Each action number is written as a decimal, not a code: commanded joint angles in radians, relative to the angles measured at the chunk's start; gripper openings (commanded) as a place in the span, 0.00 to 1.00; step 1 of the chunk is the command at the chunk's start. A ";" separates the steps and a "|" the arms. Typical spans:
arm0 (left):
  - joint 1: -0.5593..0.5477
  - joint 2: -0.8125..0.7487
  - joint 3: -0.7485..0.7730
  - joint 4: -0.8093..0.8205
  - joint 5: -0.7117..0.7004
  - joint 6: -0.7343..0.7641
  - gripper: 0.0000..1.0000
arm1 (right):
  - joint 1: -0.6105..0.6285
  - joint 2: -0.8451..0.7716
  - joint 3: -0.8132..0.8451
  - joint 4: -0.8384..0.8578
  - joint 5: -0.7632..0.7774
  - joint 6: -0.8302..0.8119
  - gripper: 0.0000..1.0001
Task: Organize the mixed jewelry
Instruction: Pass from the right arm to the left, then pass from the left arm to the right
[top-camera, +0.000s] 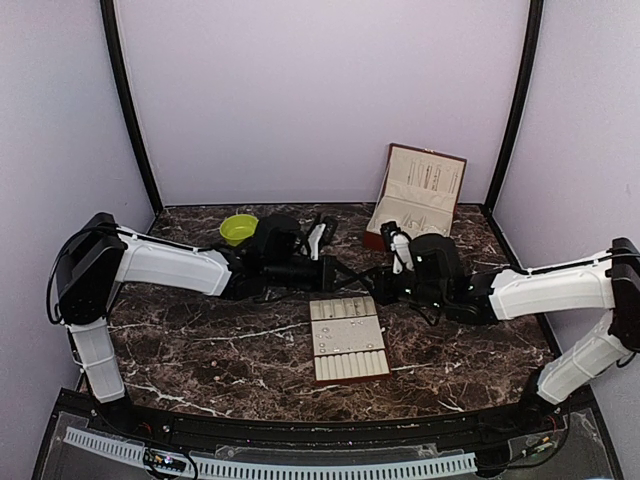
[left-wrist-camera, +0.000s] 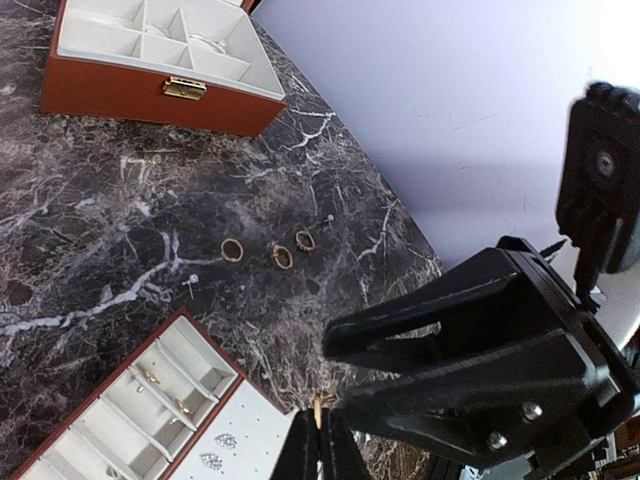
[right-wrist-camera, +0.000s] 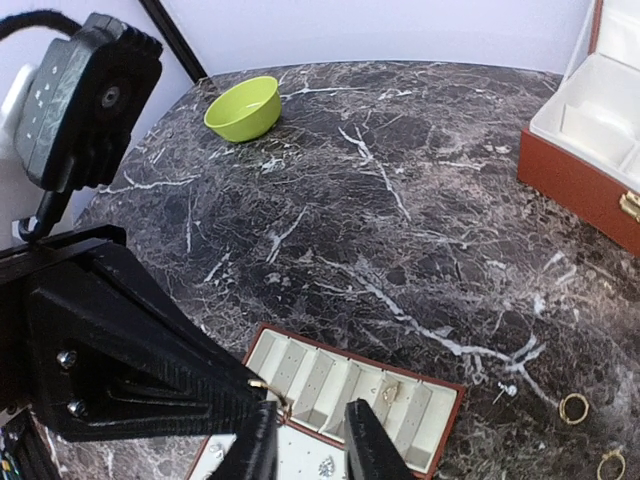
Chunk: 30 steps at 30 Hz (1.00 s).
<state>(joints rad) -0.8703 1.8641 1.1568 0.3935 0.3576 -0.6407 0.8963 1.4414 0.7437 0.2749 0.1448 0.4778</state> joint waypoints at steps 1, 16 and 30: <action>0.031 -0.057 -0.020 0.017 -0.024 0.007 0.00 | 0.011 -0.092 -0.040 0.079 -0.004 0.000 0.36; 0.070 -0.197 -0.144 0.093 -0.034 0.152 0.00 | -0.081 -0.208 -0.113 0.175 -0.267 0.065 0.74; 0.071 -0.314 -0.276 0.338 0.280 0.245 0.00 | -0.106 -0.171 -0.033 0.200 -0.601 0.094 0.77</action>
<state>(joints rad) -0.8013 1.5944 0.8951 0.6178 0.4797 -0.4248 0.7918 1.2396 0.6506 0.4133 -0.3099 0.5533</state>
